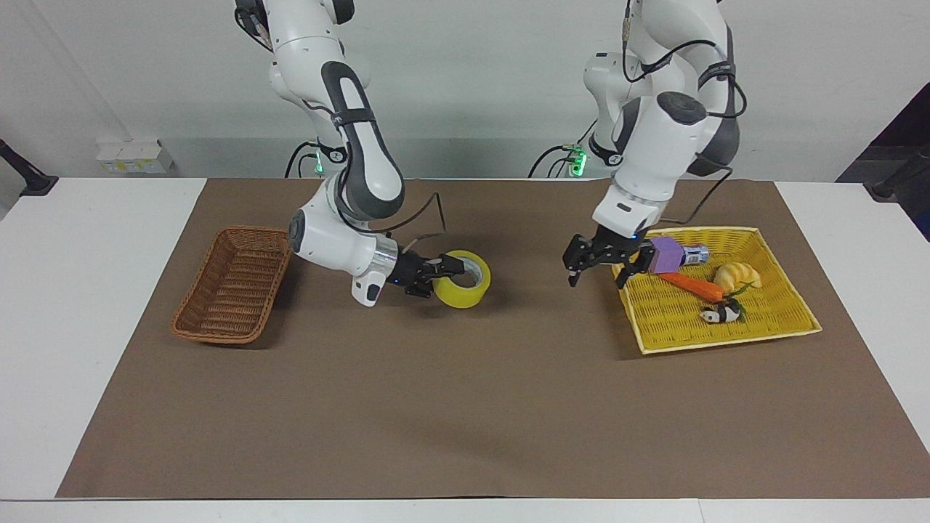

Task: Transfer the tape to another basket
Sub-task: 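Grasp the tape with the right gripper while the left gripper releases it, then carry the tape with the right gripper into the brown basket while the left withdraws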

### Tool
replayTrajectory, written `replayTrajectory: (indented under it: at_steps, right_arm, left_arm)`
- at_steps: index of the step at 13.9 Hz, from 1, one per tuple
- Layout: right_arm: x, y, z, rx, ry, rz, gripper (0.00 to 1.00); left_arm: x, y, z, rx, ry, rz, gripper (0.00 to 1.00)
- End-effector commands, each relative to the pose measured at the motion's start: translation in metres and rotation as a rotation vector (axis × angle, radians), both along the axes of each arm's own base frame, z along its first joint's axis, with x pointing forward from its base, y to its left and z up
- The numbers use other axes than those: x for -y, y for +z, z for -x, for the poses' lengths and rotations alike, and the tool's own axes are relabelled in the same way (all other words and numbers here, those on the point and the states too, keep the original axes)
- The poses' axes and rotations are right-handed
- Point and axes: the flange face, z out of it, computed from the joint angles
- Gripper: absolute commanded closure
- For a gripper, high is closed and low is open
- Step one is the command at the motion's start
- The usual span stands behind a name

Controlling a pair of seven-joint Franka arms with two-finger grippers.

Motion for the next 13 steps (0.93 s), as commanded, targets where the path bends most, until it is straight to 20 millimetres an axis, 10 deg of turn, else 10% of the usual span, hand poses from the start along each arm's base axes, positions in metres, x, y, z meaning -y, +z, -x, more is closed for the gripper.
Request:
replayTrajectory:
  at_steps: [1,13]
  right_arm:
    - [0.021,0.018,-0.015,0.039,0.049,0.035,1.00]
    - [0.109,0.133,-0.046,0.195,0.224,0.540,1.00]
  left_arm:
    - [-0.050,0.027,-0.014,-0.011,-0.078,-0.056,0.00]
    - [-0.131,0.126,-0.011,-0.078,-0.140,-0.219,0.00]
